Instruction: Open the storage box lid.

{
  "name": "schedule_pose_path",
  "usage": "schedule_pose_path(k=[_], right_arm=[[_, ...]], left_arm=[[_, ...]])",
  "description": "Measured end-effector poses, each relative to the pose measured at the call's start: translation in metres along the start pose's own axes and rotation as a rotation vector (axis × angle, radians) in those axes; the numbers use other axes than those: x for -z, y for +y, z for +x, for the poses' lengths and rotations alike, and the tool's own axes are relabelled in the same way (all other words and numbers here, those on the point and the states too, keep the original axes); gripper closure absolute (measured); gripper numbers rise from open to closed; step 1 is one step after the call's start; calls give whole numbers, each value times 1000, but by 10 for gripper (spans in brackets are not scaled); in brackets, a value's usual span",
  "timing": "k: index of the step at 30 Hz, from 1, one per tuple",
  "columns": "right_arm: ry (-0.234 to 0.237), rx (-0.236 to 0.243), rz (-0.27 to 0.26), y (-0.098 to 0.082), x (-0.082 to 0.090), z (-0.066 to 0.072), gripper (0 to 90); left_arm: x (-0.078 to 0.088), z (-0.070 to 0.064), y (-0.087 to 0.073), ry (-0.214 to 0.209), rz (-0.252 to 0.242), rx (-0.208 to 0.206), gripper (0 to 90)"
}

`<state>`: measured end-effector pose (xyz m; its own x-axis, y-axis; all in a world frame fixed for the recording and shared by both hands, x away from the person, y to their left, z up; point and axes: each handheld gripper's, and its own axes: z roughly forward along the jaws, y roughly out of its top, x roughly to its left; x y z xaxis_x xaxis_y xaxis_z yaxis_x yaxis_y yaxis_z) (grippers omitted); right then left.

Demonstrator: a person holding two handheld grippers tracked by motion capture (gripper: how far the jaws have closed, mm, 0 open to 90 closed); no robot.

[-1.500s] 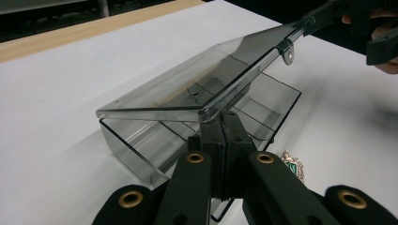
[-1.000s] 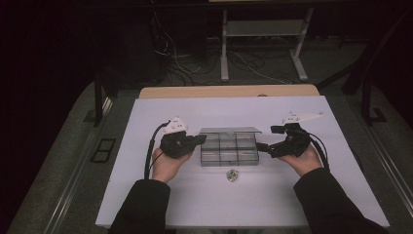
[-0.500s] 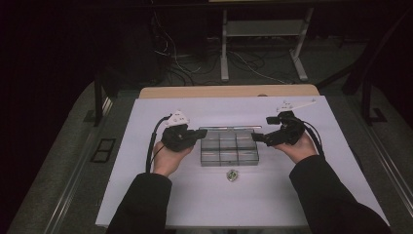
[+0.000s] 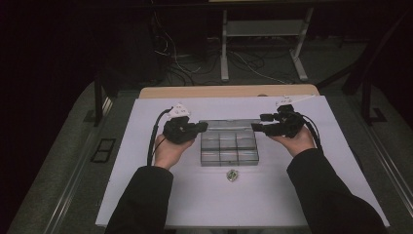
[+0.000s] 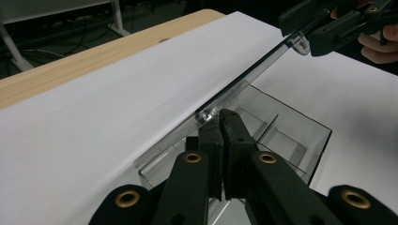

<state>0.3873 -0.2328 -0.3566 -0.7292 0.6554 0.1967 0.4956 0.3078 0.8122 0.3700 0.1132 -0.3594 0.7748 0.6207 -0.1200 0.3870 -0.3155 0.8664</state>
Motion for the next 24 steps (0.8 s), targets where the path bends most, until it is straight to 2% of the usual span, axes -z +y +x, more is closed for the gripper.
schedule_pose_path(k=[1, 8, 10, 14, 16, 17, 18, 24], right_arm=[[-2, -1, -14, 0, 1, -2, 447], [-10, -13, -14, 2, 1, -7, 502], [0, -4, -9, 4, 0, -7, 559], [0, 14, -6, 7, -1, -6, 608], [5, 19, -7, 8, -2, -5, 619], [6, 23, -12, 10, -2, -5, 628], [6, 22, -11, 10, -2, -5, 629], [8, 20, -18, 12, -3, -6, 636]], left_arm=[[0, 1, 0, -1, -3, 1, 864], [-1, 5, 0, 0, -8, 12, 844], [-1, 5, 0, 1, -3, 19, 827], [1, 6, -1, -6, -5, 29, 795], [3, 7, -1, -19, -6, 46, 745], [5, 7, -2, -22, -9, 63, 682], [6, 7, -2, -23, -8, 65, 655], [14, 11, -2, 0, -24, 78, 586]])
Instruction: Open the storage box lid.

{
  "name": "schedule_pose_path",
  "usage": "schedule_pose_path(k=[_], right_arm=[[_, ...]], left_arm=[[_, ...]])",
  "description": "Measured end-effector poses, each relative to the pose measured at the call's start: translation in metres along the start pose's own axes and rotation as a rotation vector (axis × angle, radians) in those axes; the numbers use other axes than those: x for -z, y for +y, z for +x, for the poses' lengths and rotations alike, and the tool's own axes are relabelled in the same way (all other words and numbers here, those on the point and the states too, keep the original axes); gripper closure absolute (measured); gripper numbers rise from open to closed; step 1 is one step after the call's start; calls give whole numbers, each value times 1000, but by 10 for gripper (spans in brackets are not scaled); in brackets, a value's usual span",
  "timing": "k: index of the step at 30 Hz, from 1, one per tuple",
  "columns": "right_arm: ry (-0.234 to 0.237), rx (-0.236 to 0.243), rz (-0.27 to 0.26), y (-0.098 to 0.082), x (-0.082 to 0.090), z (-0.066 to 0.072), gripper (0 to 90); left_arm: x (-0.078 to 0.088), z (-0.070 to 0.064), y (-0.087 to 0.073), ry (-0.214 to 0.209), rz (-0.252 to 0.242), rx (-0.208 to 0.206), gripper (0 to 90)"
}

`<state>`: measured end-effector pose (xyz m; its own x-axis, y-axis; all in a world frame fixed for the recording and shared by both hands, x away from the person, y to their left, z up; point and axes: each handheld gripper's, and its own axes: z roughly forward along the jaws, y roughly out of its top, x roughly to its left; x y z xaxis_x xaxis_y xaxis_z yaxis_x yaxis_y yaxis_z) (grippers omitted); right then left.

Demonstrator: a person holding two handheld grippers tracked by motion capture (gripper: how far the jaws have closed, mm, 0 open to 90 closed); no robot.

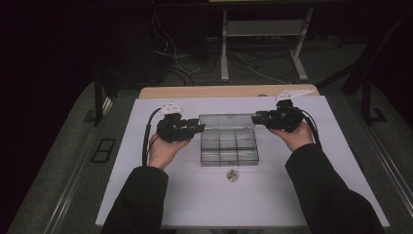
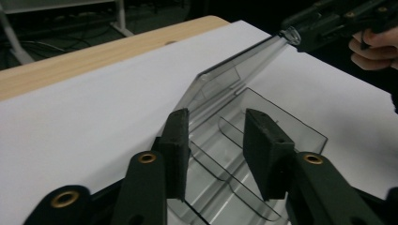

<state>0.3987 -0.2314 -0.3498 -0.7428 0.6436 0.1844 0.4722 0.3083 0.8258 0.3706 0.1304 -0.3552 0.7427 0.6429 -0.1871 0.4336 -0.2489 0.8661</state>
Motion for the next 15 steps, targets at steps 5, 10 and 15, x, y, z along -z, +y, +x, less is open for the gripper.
schedule_pose_path(k=[5, 10, 15], right_arm=[[11, -3, 11, 0, 0, -2, 636], [15, -1, 18, 3, -1, -3, 643], [22, -9, 8, 4, -2, -6, 647]], left_arm=[[0, 8, 2, 2, -43, 27, 560], [-6, 11, 7, -3, -51, 26, 539], [-12, 15, 6, -10, -62, 31, 561]])
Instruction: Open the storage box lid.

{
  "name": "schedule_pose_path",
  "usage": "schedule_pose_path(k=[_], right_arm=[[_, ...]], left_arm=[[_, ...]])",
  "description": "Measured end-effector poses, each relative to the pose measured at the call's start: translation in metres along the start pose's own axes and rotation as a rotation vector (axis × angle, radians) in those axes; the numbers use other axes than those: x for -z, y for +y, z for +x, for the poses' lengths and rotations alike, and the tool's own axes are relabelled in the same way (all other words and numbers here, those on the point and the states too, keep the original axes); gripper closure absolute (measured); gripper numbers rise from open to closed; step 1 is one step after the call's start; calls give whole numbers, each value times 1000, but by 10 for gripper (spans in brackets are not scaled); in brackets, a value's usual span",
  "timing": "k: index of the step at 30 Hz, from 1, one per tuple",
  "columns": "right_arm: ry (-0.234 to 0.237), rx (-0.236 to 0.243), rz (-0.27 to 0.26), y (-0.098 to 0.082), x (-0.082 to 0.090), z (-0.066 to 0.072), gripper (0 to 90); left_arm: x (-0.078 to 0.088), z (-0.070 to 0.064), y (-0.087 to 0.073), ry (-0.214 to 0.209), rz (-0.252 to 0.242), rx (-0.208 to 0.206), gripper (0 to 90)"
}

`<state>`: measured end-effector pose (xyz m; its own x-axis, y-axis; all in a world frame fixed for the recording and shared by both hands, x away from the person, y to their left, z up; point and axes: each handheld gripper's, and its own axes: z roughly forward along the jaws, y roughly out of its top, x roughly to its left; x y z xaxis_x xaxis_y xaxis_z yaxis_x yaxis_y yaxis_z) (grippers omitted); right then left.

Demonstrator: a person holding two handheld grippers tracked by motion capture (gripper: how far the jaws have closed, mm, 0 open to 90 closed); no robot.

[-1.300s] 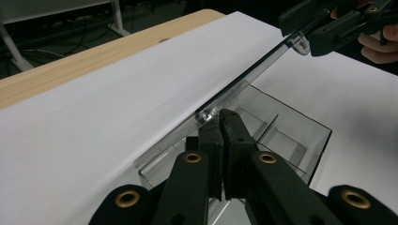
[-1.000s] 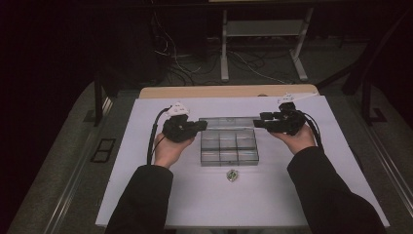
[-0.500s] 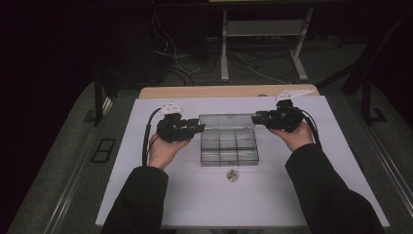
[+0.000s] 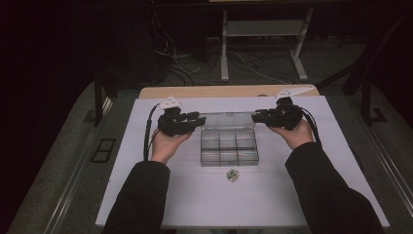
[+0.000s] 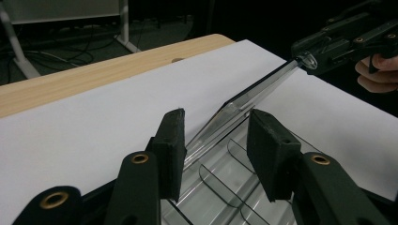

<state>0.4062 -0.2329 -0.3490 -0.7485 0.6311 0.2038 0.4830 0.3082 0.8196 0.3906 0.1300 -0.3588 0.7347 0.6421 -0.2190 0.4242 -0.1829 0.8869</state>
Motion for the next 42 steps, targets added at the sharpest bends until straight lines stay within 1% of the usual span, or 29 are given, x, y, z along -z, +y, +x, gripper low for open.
schedule_pose_path(k=[4, 9, 10, 14, 15, 17, 25, 31, 34, 38, 42], right_arm=[[5, -10, -10, 0, -1, -2, 648], [8, -10, -26, 0, -2, -4, 655], [11, -18, -30, -1, -3, -4, 656], [7, -23, -38, -1, -4, -5, 661], [6, -23, -40, -1, -4, -5, 663], [6, -22, -40, -1, -4, -5, 664], [14, -38, -56, -3, -5, -8, 664], [16, -41, -40, -6, -10, -11, 658], [15, -54, -39, -10, -13, -13, 658], [16, -61, -51, -15, -16, -15, 662], [23, -64, -57, -17, -18, -18, 670]], left_arm=[[-3, 3, -1, -10, -17, 0, 580], [-6, 5, -1, -3, -38, -9, 611], [-7, 5, -2, -2, -41, -5, 608], [-10, 8, -2, -13, -61, 8, 622], [-10, 8, -2, -16, -67, 8, 644], [-11, 8, -3, -18, -73, 2, 645], [-12, 9, -3, -22, -87, 2, 655], [-12, 10, -3, -23, -86, 5, 654], [-12, 10, -4, -23, -91, 6, 654], [-13, 12, -4, -28, -99, 11, 652], [-15, 14, -5, -26, -110, 26, 650]])
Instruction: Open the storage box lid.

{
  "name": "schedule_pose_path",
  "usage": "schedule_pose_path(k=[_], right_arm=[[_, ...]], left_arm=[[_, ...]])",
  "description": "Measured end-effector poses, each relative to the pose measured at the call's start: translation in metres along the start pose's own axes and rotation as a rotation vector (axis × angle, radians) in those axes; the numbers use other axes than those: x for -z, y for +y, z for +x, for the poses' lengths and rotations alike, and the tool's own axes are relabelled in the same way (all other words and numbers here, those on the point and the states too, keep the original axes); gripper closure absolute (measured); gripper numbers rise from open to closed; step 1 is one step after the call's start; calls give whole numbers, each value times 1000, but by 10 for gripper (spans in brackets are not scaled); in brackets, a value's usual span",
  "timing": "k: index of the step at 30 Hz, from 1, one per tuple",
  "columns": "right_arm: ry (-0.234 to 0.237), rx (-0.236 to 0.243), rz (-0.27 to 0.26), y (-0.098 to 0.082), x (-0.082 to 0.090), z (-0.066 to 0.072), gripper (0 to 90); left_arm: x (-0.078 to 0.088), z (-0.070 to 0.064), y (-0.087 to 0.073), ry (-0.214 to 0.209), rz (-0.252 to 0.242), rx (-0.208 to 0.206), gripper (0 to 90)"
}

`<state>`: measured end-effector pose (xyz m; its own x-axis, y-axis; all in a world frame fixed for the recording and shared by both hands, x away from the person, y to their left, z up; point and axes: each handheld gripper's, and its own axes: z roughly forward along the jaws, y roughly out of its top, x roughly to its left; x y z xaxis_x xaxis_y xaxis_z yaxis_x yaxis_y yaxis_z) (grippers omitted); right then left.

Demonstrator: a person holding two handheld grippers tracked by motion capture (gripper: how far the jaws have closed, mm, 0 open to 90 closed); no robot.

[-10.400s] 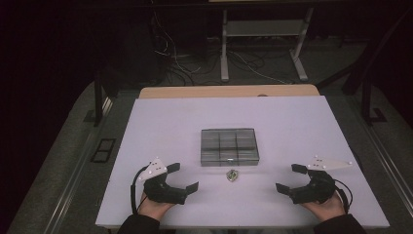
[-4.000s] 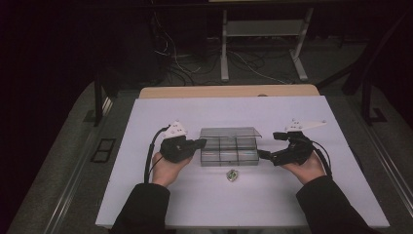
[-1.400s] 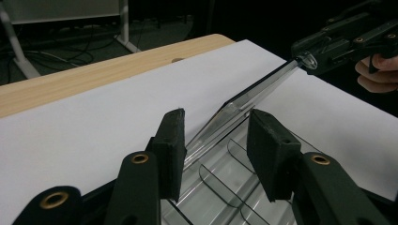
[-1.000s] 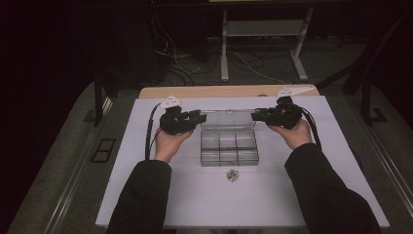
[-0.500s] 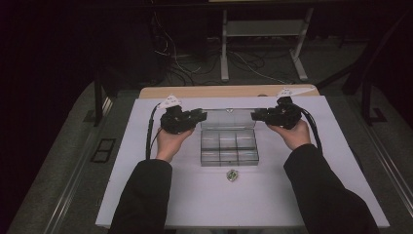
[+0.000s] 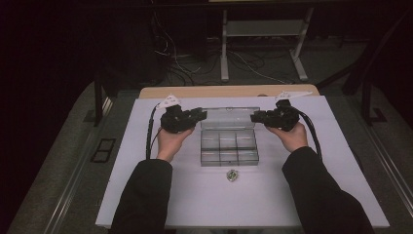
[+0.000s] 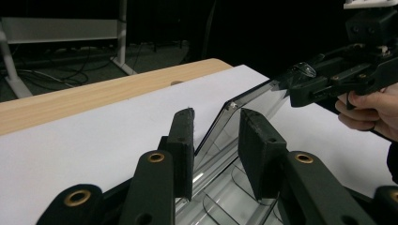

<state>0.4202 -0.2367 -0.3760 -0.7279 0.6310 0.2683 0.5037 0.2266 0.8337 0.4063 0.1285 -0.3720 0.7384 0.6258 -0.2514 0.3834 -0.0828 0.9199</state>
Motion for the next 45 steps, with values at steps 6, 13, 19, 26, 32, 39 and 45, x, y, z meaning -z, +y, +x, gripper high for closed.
schedule_pose_path(k=[6, 13, 19, 26, 32, 39, 45], right_arm=[[1, 6, -17, -1, -2, -3, 683], [2, -5, -34, -1, -5, -6, 693], [-6, -4, -37, -1, -7, -8, 695], [-8, -8, -41, -3, -11, -11, 695], [1, -18, -49, -5, -14, -16, 703], [21, -58, -48, -9, -19, -20, 703], [23, -73, -51, -13, -24, -23, 709]], left_arm=[[-6, 4, -4, 4, -5, 28, 639], [-14, 11, -11, 0, -12, 71, 633], [-19, 14, -18, 10, -36, 100, 628], [-20, 18, -20, 11, -54, 117, 649], [-21, 20, -21, 19, -66, 120, 676], [-23, 22, -22, 24, -64, 115, 682], [-25, 24, -24, 31, -64, 116, 688]])
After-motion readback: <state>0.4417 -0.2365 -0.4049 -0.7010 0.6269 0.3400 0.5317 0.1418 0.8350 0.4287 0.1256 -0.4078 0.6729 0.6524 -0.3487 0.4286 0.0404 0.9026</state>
